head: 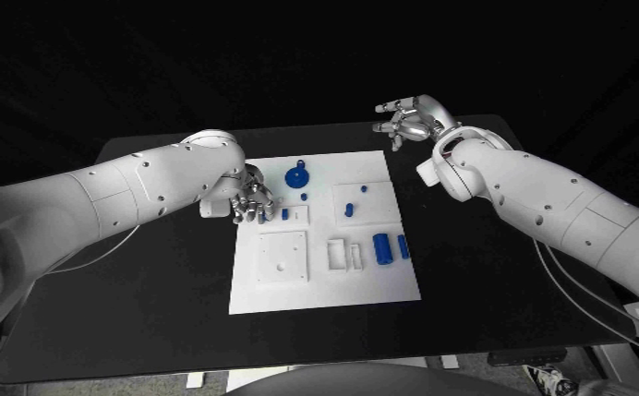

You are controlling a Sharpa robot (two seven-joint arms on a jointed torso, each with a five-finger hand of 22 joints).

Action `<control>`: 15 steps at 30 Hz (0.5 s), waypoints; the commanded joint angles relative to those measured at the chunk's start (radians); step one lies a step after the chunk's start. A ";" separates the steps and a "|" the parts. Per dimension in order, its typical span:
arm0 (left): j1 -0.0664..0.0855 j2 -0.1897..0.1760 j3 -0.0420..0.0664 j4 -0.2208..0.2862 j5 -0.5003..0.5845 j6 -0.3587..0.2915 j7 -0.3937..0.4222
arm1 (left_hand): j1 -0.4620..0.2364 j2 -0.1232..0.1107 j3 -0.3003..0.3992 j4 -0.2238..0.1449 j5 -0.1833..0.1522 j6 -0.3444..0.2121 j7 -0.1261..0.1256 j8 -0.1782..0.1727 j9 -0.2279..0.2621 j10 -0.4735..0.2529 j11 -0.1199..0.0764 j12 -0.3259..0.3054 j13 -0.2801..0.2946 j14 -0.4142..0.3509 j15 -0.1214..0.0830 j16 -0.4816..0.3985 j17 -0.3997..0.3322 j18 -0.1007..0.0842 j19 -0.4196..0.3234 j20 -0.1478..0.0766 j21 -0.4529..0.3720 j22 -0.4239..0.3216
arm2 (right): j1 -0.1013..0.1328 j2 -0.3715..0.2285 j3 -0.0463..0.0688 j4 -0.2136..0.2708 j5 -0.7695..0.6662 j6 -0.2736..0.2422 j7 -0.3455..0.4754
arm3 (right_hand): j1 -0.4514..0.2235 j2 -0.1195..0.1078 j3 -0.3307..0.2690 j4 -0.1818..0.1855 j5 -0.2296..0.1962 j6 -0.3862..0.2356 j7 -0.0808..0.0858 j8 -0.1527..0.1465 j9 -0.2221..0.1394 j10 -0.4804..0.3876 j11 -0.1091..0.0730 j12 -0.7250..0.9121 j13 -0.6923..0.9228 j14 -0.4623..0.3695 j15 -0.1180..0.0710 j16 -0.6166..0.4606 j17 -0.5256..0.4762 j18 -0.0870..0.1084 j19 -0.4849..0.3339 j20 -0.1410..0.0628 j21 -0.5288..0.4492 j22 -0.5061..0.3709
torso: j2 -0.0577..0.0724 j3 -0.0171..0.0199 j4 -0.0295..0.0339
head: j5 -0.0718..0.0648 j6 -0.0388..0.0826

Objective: Assemble the parts on the task board

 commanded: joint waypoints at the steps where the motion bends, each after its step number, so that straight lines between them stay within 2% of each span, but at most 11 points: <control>1: -0.006 0.003 -0.004 -0.004 -0.014 -0.002 -0.003 | 0.004 0.014 0.001 0.008 -0.009 0.202 -0.137 0.002 0.002 0.038 -0.005 0.000 0.003 0.000 0.002 -0.007 -0.002 0.018 -0.002 0.006 0.006 0.019 | 0.000 0.001 0.001 0.002 -0.007 0.010 0.005 | 0.000 -0.012 0.004 0.002 0.004 -0.002 0.007 -0.006 -0.001 -0.001 -0.001 -0.005 -0.001 -0.001 -0.002 -0.005 0.001 0.005 -0.008 -0.002 0.002 0.001 | 0.000 0.0001 0.0004 | -0.001 -0.001; 4: -0.006 0.006 -0.004 -0.006 -0.014 -0.007 -0.006 | 0.002 0.015 -0.003 0.015 -0.027 0.197 -0.136 0.001 0.003 0.038 -0.005 -0.001 0.004 0.000 0.002 -0.007 -0.003 0.018 -0.001 0.006 0.005 0.019 | 0.000 0.001 0.001 0.002 -0.007 0.010 0.004 | 0.000 -0.012 0.004 0.002 0.004 -0.002 0.007 -0.006 -0.001 -0.001 -0.001 -0.005 -0.001 -0.001 -0.002 -0.005 0.001 0.005 -0.008 -0.002 0.002 0.001 | 0.000 0.0005 0.0004 | -0.002 -0.001; 15: -0.009 0.023 -0.004 -0.025 -0.012 -0.006 -0.009 | 0.012 -0.018 -0.045 0.057 -0.062 0.198 -0.138 0.002 -0.008 0.040 -0.005 -0.002 0.007 0.002 0.002 -0.007 0.001 0.017 0.004 0.008 -0.005 0.018 | 0.000 0.002 0.001 0.002 -0.008 0.011 0.004 | 0.000 -0.012 0.004 0.002 0.004 -0.002 0.007 -0.006 -0.001 -0.001 -0.001 -0.005 -0.001 -0.001 -0.002 -0.005 0.001 0.005 -0.008 -0.002 0.002 0.001 | 0.000 -0.0011 -0.0007 | -0.005 -0.002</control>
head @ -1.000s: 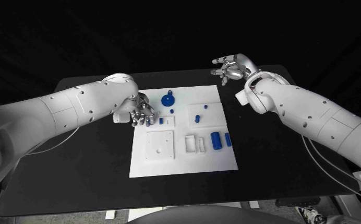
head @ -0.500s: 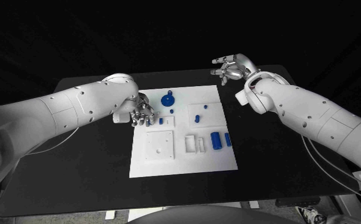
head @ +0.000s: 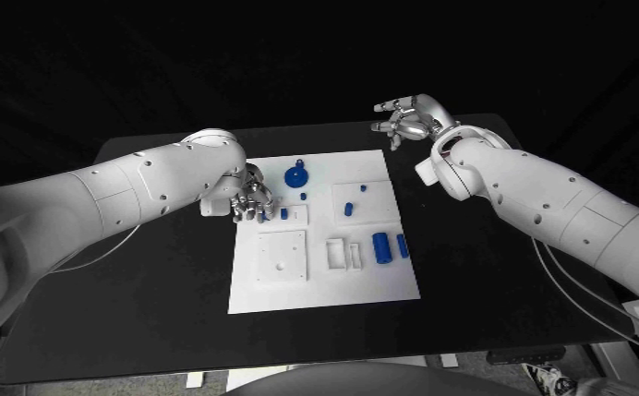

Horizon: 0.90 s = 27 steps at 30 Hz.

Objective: Assemble the parts on the task board

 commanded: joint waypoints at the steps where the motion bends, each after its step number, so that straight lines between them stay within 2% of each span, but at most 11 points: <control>1: -0.010 0.009 -0.003 -0.007 -0.012 -0.005 -0.004 | 0.003 -0.011 -0.006 0.010 -0.007 0.171 -0.129 0.002 -0.005 0.039 -0.005 -0.002 0.001 0.002 0.002 -0.003 0.001 0.017 0.001 0.004 -0.005 0.019 | 0.000 0.002 0.001 0.001 -0.007 0.010 0.005 | 0.001 -0.012 0.004 0.002 0.004 -0.002 0.007 -0.006 -0.001 -0.001 -0.001 -0.005 -0.001 -0.001 -0.002 -0.005 0.001 0.006 -0.008 -0.002 0.002 0.001 | 0.000 -0.0007 -0.0010 | -0.001 -0.001; 8: -0.018 0.015 -0.003 -0.015 -0.010 -0.011 -0.003 | 0.003 -0.035 -0.039 0.050 -0.064 0.173 -0.132 0.002 -0.009 0.040 -0.006 -0.001 0.000 0.003 0.002 -0.004 0.001 0.016 0.003 0.005 -0.010 0.018 | 0.000 0.001 0.001 0.001 -0.007 0.010 0.005 | 0.001 -0.012 0.004 0.002 0.004 -0.002 0.007 -0.006 -0.001 -0.001 -0.001 -0.005 -0.001 -0.001 -0.002 -0.005 0.001 0.006 -0.008 -0.002 0.002 0.001 | -0.001 -0.0009 0.0009 | -0.004 0.001; 11: -0.019 0.015 -0.003 -0.017 -0.010 -0.015 -0.003 | 0.011 -0.041 -0.048 0.064 -0.072 0.173 -0.132 0.002 -0.010 0.040 -0.006 -0.001 0.000 0.004 0.002 -0.004 0.002 0.016 0.005 0.005 -0.012 0.019 | 0.000 0.001 0.001 0.001 -0.008 0.010 0.005 | 0.001 -0.012 0.004 0.002 0.004 -0.002 0.007 -0.006 -0.001 -0.001 -0.001 -0.005 -0.001 -0.001 -0.002 -0.005 0.001 0.006 -0.008 -0.002 0.002 0.001 | 0.000 -0.0002 0.0012 | -0.006 -0.002; 15: -0.019 0.015 -0.003 -0.018 -0.010 -0.018 -0.003 | 0.009 -0.052 -0.065 0.086 -0.103 0.175 -0.133 0.002 -0.010 0.040 -0.007 0.000 -0.001 0.005 0.001 -0.005 0.003 0.015 0.006 0.005 -0.015 0.019 | 0.000 0.001 0.001 0.001 -0.008 0.010 0.005 | 0.001 -0.012 0.004 0.002 0.004 -0.002 0.007 -0.006 -0.001 -0.001 -0.001 -0.005 -0.001 -0.001 -0.002 -0.005 0.001 0.006 -0.008 -0.002 0.002 0.001 | -0.001 -0.0003 0.0011 | -0.007 -0.002; 17: -0.020 0.015 -0.003 -0.019 -0.010 -0.020 -0.004 | 0.001 -0.062 -0.082 0.101 -0.146 0.177 -0.134 0.003 -0.009 0.040 -0.007 0.000 -0.001 0.005 0.001 -0.006 0.002 0.015 0.007 0.004 -0.016 0.019 | 0.000 0.001 0.001 0.001 -0.008 0.010 0.005 | 0.001 -0.012 0.004 0.002 0.004 -0.002 0.007 -0.006 -0.001 -0.001 -0.001 -0.005 -0.001 -0.001 -0.002 -0.005 0.001 0.006 -0.008 -0.002 0.002 0.001 | -0.001 -0.0005 0.0011 | -0.007 -0.001; 18: -0.020 0.015 -0.003 -0.019 -0.010 -0.022 -0.004 | 0.000 -0.066 -0.089 0.106 -0.157 0.177 -0.135 0.003 -0.009 0.040 -0.007 0.000 -0.001 0.005 0.001 -0.005 0.003 0.015 0.007 0.004 -0.016 0.019 | 0.000 0.001 0.001 0.001 -0.008 0.010 0.005 | 0.001 -0.012 0.004 0.002 0.004 -0.002 0.007 -0.006 -0.001 -0.001 -0.001 -0.005 -0.001 -0.001 -0.002 -0.005 0.001 0.006 -0.008 -0.002 0.002 0.001 | -0.001 -0.0008 0.0011 | -0.007 -0.001; 21: -0.020 0.014 -0.003 -0.020 -0.010 -0.028 -0.006 | 0.002 -0.079 -0.112 0.129 -0.175 0.177 -0.135 0.002 -0.010 0.040 -0.007 -0.001 -0.002 0.004 0.001 -0.008 -0.001 0.014 0.008 0.004 -0.018 0.019 | 0.000 0.000 0.001 0.001 -0.008 0.010 0.005 | 0.001 -0.012 0.004 0.002 0.004 -0.002 0.007 -0.006 -0.001 -0.001 -0.001 -0.005 -0.001 -0.001 -0.002 -0.005 0.001 0.006 -0.008 -0.002 0.002 0.001 | -0.001 -0.0008 0.0010 | -0.007 0.001; 23: -0.020 0.014 -0.003 -0.021 -0.010 -0.030 -0.008 | 0.008 -0.086 -0.126 0.144 -0.186 0.177 -0.135 0.002 -0.010 0.040 -0.008 -0.001 -0.003 0.004 0.000 -0.010 -0.003 0.013 0.009 0.003 -0.019 0.019 | 0.000 0.000 0.001 0.001 -0.008 0.010 0.005 | 0.001 -0.013 0.006 0.002 0.004 -0.003 0.007 -0.006 -0.001 -0.001 0.000 -0.006 -0.002 -0.002 -0.001 -0.006 0.000 0.005 -0.008 -0.002 0.002 0.002 | -0.001 -0.0009 0.0009 | -0.006 -0.002; 27: -0.020 0.011 -0.003 -0.026 -0.012 -0.038 -0.011 | 0.004 -0.099 -0.142 0.158 -0.208 0.177 -0.135 0.002 -0.010 0.040 -0.007 -0.002 -0.004 0.004 0.000 -0.010 -0.003 0.013 0.010 0.002 -0.021 0.019 | 0.000 -0.001 0.001 0.000 -0.008 0.010 0.005 | 0.001 -0.013 0.006 0.002 0.004 -0.003 0.007 -0.006 -0.001 -0.001 0.000 -0.006 -0.002 -0.002 -0.001 -0.006 0.000 0.005 -0.008 -0.002 0.002 0.002 | -0.001 -0.0011 0.0008 | -0.006 0.001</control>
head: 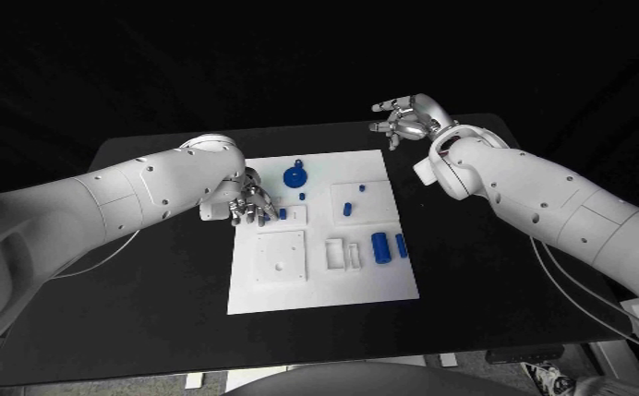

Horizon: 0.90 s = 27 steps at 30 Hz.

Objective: Assemble the parts on the task board

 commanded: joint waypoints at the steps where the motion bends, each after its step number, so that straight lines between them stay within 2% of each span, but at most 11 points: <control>1: -0.002 -0.002 -0.001 -0.003 -0.007 -0.020 -0.006 | -0.001 -0.015 -0.014 0.006 -0.031 -0.003 0.006 -0.001 -0.001 0.045 0.001 -0.001 -0.001 0.004 0.000 -0.006 -0.001 0.013 0.006 -0.001 -0.005 0.018 | 0.000 0.000 0.001 0.001 -0.007 0.010 0.005 | -0.003 -0.009 0.006 0.002 0.004 -0.003 0.007 -0.006 -0.001 -0.001 0.000 -0.006 -0.001 -0.002 -0.001 -0.006 0.000 0.005 -0.008 -0.002 0.002 0.001 | 0.000 -0.0003 -0.0002 | 0.000 0.001; 3: -0.002 -0.004 -0.001 -0.004 -0.009 -0.026 -0.006 | -0.006 -0.026 -0.029 0.018 -0.070 -0.002 0.007 -0.001 -0.001 0.045 0.001 -0.001 -0.002 0.004 0.000 -0.006 -0.002 0.012 0.007 -0.001 -0.006 0.018 | 0.000 -0.001 0.001 0.001 -0.007 0.010 0.005 | -0.003 -0.009 0.006 0.002 0.004 -0.003 0.007 -0.006 -0.001 -0.001 0.000 -0.006 -0.001 -0.002 -0.001 -0.006 0.000 0.005 -0.008 -0.002 0.002 0.001 | 0.000 -0.0005 -0.0002 | 0.000 0.002; 6: -0.002 -0.009 -0.001 -0.006 -0.011 -0.039 -0.004 | -0.013 -0.054 -0.057 0.044 -0.097 -0.001 0.008 -0.001 0.000 0.045 0.002 -0.003 -0.003 0.003 0.000 -0.009 -0.006 0.012 0.008 -0.003 -0.007 0.018 | 0.000 -0.001 0.001 0.000 -0.007 0.010 0.006 | -0.003 -0.009 0.006 0.002 0.004 -0.003 0.007 -0.006 -0.001 -0.001 0.000 -0.006 -0.001 -0.002 -0.001 -0.006 0.000 0.005 -0.008 -0.002 0.002 0.001 | 0.000 -0.0004 -0.0001 | -0.001 0.002; 8: -0.002 -0.013 0.000 -0.005 -0.012 -0.054 -0.001 | -0.016 -0.072 -0.067 0.057 -0.100 -0.001 0.008 -0.002 0.000 0.045 0.001 -0.005 -0.005 0.002 -0.002 -0.012 -0.010 0.010 0.008 -0.006 -0.008 0.018 | 0.000 -0.001 0.001 0.000 -0.007 0.010 0.006 | -0.003 -0.009 0.006 0.002 0.004 -0.003 0.007 -0.006 -0.001 -0.001 0.000 -0.006 -0.001 -0.002 -0.001 -0.006 0.000 0.005 -0.008 -0.002 0.002 0.001 | 0.000 -0.0004 0.0002 | -0.002 0.002; 11: -0.002 -0.021 0.000 -0.001 -0.013 -0.090 0.009 | -0.001 -0.117 -0.052 0.107 -0.101 -0.005 0.009 -0.003 -0.003 0.045 0.002 -0.010 -0.008 -0.001 -0.005 -0.019 -0.020 0.001 0.008 -0.016 -0.009 0.018 | 0.000 -0.002 0.001 0.000 -0.007 0.010 0.006 | -0.003 -0.009 0.006 0.002 0.004 -0.003 0.007 -0.006 -0.001 -0.001 0.000 -0.006 -0.001 -0.002 -0.001 -0.006 0.000 0.005 -0.008 -0.002 0.002 0.001 | 0.000 -0.0006 0.0007 | -0.003 0.006; 12: -0.002 -0.023 0.000 0.000 -0.013 -0.104 0.013 | 0.014 -0.149 -0.019 0.152 -0.101 -0.008 0.010 -0.001 -0.005 0.045 0.002 -0.016 -0.011 -0.003 -0.006 -0.028 -0.027 -0.006 0.007 -0.022 -0.015 0.016 | 0.000 -0.002 0.001 0.000 -0.007 0.010 0.006 | -0.003 -0.010 0.005 0.002 0.004 -0.007 0.008 -0.006 -0.001 -0.001 0.000 -0.006 -0.001 -0.002 -0.001 -0.006 0.000 0.005 -0.008 -0.001 0.002 0.001 | 0.000 -0.0004 0.0008 | -0.003 0.007; 18: -0.002 -0.035 0.004 0.005 -0.008 -0.162 0.033 | 0.023 -0.176 -0.009 0.169 -0.101 -0.021 0.014 -0.004 -0.011 0.040 0.004 -0.020 -0.012 -0.010 -0.007 -0.040 -0.047 -0.008 0.008 -0.025 -0.018 0.016 | 0.000 -0.002 0.001 -0.001 -0.007 0.009 0.006 | -0.003 -0.010 0.005 0.002 0.004 -0.007 0.008 -0.006 -0.001 -0.001 0.000 -0.006 -0.001 -0.002 -0.001 -0.006 0.000 0.005 -0.008 -0.001 0.002 0.001 | -0.001 -0.0002 0.0001 | -0.001 0.008; 19: -0.002 -0.037 0.004 0.006 -0.005 -0.170 0.037 | 0.032 -0.196 0.010 0.196 -0.101 -0.022 0.015 -0.002 -0.014 0.039 0.004 -0.025 -0.010 -0.011 -0.008 -0.042 -0.050 -0.011 0.008 -0.027 -0.022 0.017 | 0.000 -0.003 0.001 -0.001 -0.007 0.009 0.006 | -0.003 -0.010 0.005 0.002 0.004 -0.007 0.008 -0.006 -0.001 -0.001 0.000 -0.006 -0.001 -0.002 -0.001 -0.006 0.000 0.005 -0.008 -0.001 0.002 0.001 | -0.001 -0.0002 0.0001 | -0.001 0.008; 21: -0.002 -0.039 0.005 0.007 0.004 -0.180 0.043 | 0.043 -0.209 0.015 0.217 -0.100 -0.023 0.015 -0.002 -0.015 0.039 0.002 -0.029 -0.005 -0.014 -0.008 -0.044 -0.053 -0.013 0.009 -0.028 -0.028 0.017 | 0.000 -0.003 0.001 -0.001 -0.007 0.010 0.006 | -0.003 -0.010 0.005 0.002 0.004 -0.007 0.008 -0.006 -0.001 -0.001 0.000 -0.006 -0.001 -0.002 -0.001 -0.006 0.000 0.005 -0.008 -0.001 0.002 0.001 | 0.000 0.0000 0.0008 | -0.001 0.007; 23: -0.002 -0.040 0.005 0.008 0.011 -0.184 0.047 | 0.044 -0.223 0.012 0.219 -0.101 -0.027 0.016 -0.004 -0.016 0.037 0.003 -0.030 -0.005 -0.016 -0.008 -0.047 -0.057 -0.013 0.009 -0.028 -0.028 0.017 | 0.000 -0.003 0.001 -0.001 -0.007 0.010 0.006 | -0.003 -0.010 0.005 0.002 0.004 -0.007 0.008 -0.006 -0.001 -0.001 0.000 -0.006 -0.001 -0.002 -0.001 -0.006 0.000 0.005 -0.008 -0.001 0.002 0.001 | 0.000 -0.0003 0.0008 | 0.000 0.007; 27: -0.002 -0.042 0.006 0.012 0.027 -0.190 0.054 | 0.061 -0.243 0.017 0.249 -0.101 -0.030 0.017 -0.003 -0.020 0.034 0.003 -0.035 0.000 -0.021 -0.009 -0.051 -0.064 -0.016 0.008 -0.031 -0.032 0.018 | 0.000 -0.003 0.001 -0.001 -0.007 0.010 0.006 | -0.003 -0.010 0.005 0.002 0.004 -0.007 0.008 -0.006 -0.001 -0.001 0.000 -0.006 -0.001 -0.002 -0.001 -0.006 0.000 0.005 -0.008 -0.001 0.002 0.001 | -0.001 0.0006 -0.0001 | 0.000 0.006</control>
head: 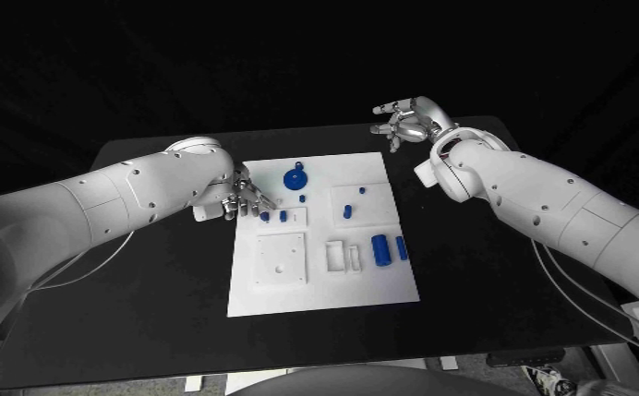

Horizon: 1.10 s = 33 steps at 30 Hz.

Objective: Assemble the parts on the task board

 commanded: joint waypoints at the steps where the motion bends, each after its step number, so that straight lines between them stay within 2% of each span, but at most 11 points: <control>1: 0.000 0.000 0.001 0.007 0.033 -0.038 0.031 | 0.009 -0.011 -0.002 0.014 -0.004 -0.012 0.000 -0.004 -0.004 0.032 0.004 -0.008 0.004 -0.008 -0.001 -0.008 -0.005 -0.017 -0.003 -0.009 -0.007 0.018 | 0.000 0.000 0.001 0.000 -0.006 0.010 0.006 | -0.003 -0.010 0.005 0.002 0.004 -0.002 0.003 -0.006 -0.001 -0.001 0.000 -0.006 -0.001 -0.002 -0.001 -0.006 0.000 0.005 -0.008 -0.001 0.002 0.001 | 0.000 0.0008 -0.0007 | 0.000 0.000; 2: 0.000 -0.001 0.001 0.008 0.036 -0.037 0.033 | 0.010 -0.010 -0.002 0.015 -0.004 -0.027 0.004 -0.010 -0.012 0.032 0.004 -0.009 0.004 -0.007 -0.001 -0.007 -0.004 -0.017 -0.003 -0.009 -0.007 0.018 | 0.000 0.000 0.001 0.000 -0.006 0.010 0.006 | -0.003 -0.010 0.005 0.002 0.004 -0.002 0.003 -0.006 -0.001 -0.001 0.000 -0.006 -0.001 -0.002 -0.001 -0.006 0.000 0.005 -0.008 -0.001 0.002 0.001 | 0.000 0.0009 -0.0005 | 0.000 0.000; 3: 0.000 -0.001 0.001 0.009 0.039 -0.037 0.034 | 0.012 -0.008 -0.007 0.018 -0.004 -0.032 0.006 0.007 -0.068 0.032 0.006 -0.010 0.005 -0.009 0.001 -0.006 -0.004 -0.017 -0.003 -0.008 -0.009 0.019 | 0.000 0.000 0.001 0.000 -0.006 0.010 0.006 | -0.003 -0.010 0.005 0.002 0.004 -0.002 0.003 -0.006 -0.001 -0.001 0.000 -0.006 -0.001 -0.002 -0.001 -0.006 0.000 0.005 -0.008 -0.001 0.002 0.001 | 0.000 0.0011 -0.0005 | 0.000 -0.001; 10: 0.000 -0.004 0.001 0.018 0.055 -0.042 0.042 | 0.018 0.017 -0.009 -0.022 -0.003 -0.050 0.016 -0.007 -0.120 0.028 0.010 -0.009 0.005 -0.011 0.004 -0.008 -0.009 -0.015 -0.004 -0.005 -0.011 0.019 | 0.000 -0.001 0.001 0.000 -0.006 0.011 0.005 | -0.003 -0.010 0.005 0.002 0.004 -0.002 0.003 -0.006 -0.001 -0.001 0.000 -0.006 -0.001 -0.002 -0.001 -0.006 0.000 0.005 -0.008 -0.001 0.002 0.001 | 0.000 0.0014 -0.0008 | 0.001 -0.002; 13: 0.000 -0.010 0.001 0.023 0.059 -0.052 0.046 | 0.022 0.036 -0.013 -0.047 -0.003 -0.086 0.029 -0.010 -0.202 0.026 0.017 -0.008 0.005 -0.012 0.008 -0.010 -0.011 -0.011 -0.004 -0.001 -0.012 0.018 | 0.000 -0.002 0.001 0.000 -0.006 0.010 0.006 | -0.003 -0.010 0.005 0.002 0.004 -0.002 0.003 -0.006 -0.001 -0.001 0.000 -0.006 -0.001 -0.002 -0.001 -0.006 0.000 0.005 -0.008 -0.001 0.002 0.001 | 0.000 0.0015 -0.0006 | 0.000 0.000; 14: 0.000 -0.012 0.001 0.024 0.060 -0.057 0.047 | 0.012 0.046 -0.023 -0.073 -0.002 -0.064 0.029 -0.007 -0.320 0.025 0.017 -0.006 0.003 -0.011 0.010 -0.009 -0.013 -0.005 -0.002 0.004 -0.013 0.019 | 0.000 -0.002 0.001 0.000 -0.006 0.010 0.006 | -0.003 -0.010 0.005 0.002 0.004 -0.002 0.003 -0.006 -0.001 -0.001 0.000 -0.006 -0.001 -0.002 -0.001 -0.006 0.000 0.005 -0.008 -0.001 0.002 0.001 | 0.000 0.0014 -0.0006 | 0.000 0.002; 16: 0.000 -0.018 0.001 0.028 0.061 -0.067 0.048 | 0.009 0.042 -0.019 -0.073 -0.002 -0.061 0.030 -0.005 -0.349 0.024 0.017 -0.006 0.002 -0.011 0.009 -0.010 -0.015 -0.007 -0.002 0.002 -0.014 0.019 | 0.000 -0.003 0.001 0.001 -0.006 0.010 0.006 | -0.003 -0.010 0.005 0.002 0.004 -0.002 0.003 -0.006 -0.001 -0.001 0.000 -0.006 -0.001 -0.002 -0.001 -0.006 0.000 0.005 -0.008 -0.001 0.002 0.001 | 0.000 0.0013 0.0001 | -0.001 0.001; 20: 0.000 -0.035 0.001 0.035 0.063 -0.084 0.049 | 0.019 0.006 0.001 -0.029 -0.003 -0.066 0.032 -0.004 -0.365 0.024 0.018 -0.005 0.000 -0.012 0.008 -0.010 -0.017 -0.008 0.000 -0.001 -0.014 0.019 | 0.000 -0.006 0.001 0.001 -0.006 0.009 0.006 | -0.003 -0.010 0.005 0.002 0.004 -0.002 0.003 -0.006 -0.001 -0.001 0.000 -0.006 -0.001 -0.002 -0.001 -0.006 0.000 0.005 -0.008 -0.001 0.002 0.001 | -0.001 0.0012 0.0018 | -0.001 0.001; 25: 0.000 -0.052 0.002 0.043 0.063 -0.091 0.044 | 0.028 0.000 -0.003 -0.012 -0.003 -0.070 0.034 -0.003 -0.375 0.025 0.019 -0.005 0.000 -0.011 0.008 -0.009 -0.017 -0.008 0.001 -0.001 -0.015 0.019 | 0.000 -0.009 0.001 0.002 -0.006 0.009 0.006 | -0.003 -0.010 0.005 0.002 0.004 -0.002 0.003 -0.006 -0.001 -0.001 0.000 -0.006 -0.001 -0.002 -0.001 -0.006 0.000 0.005 -0.008 -0.001 0.002 0.001 | 0.000 0.0009 0.0018 | 0.000 0.003; 30: 0.000 -0.070 0.003 0.063 0.063 -0.102 0.044 | 0.036 0.014 -0.006 -0.029 -0.003 -0.069 0.034 -0.003 -0.377 0.024 0.019 -0.005 -0.001 -0.012 0.008 -0.009 -0.018 -0.008 0.000 -0.001 -0.016 0.019 | -0.001 -0.009 0.001 0.003 -0.006 0.008 0.006 | -0.003 -0.010 0.005 0.002 0.004 -0.002 0.003 -0.006 -0.001 -0.001 0.000 -0.006 -0.001 -0.002 -0.001 -0.006 0.000 0.005 -0.008 -0.001 0.002 0.001 | 0.000 -0.0009 -0.0001 | 0.004 0.003; 33: 0.000 -0.086 0.003 0.087 0.063 -0.122 0.056 | 0.036 0.038 -0.019 -0.062 -0.002 -0.069 0.034 -0.003 -0.377 0.025 0.019 -0.005 -0.002 -0.010 0.007 -0.010 -0.019 -0.007 0.001 0.000 -0.017 0.018 | -0.001 -0.010 0.001 0.003 -0.006 0.008 0.006 | -0.003 -0.010 0.005 0.002 0.004 -0.002 0.003 -0.006 -0.001 -0.001 0.000 -0.006 -0.001 -0.002 -0.001 -0.006 0.000 0.005 -0.008 -0.001 0.002 0.001 | 0.000 -0.0009 0.0004 | 0.005 0.004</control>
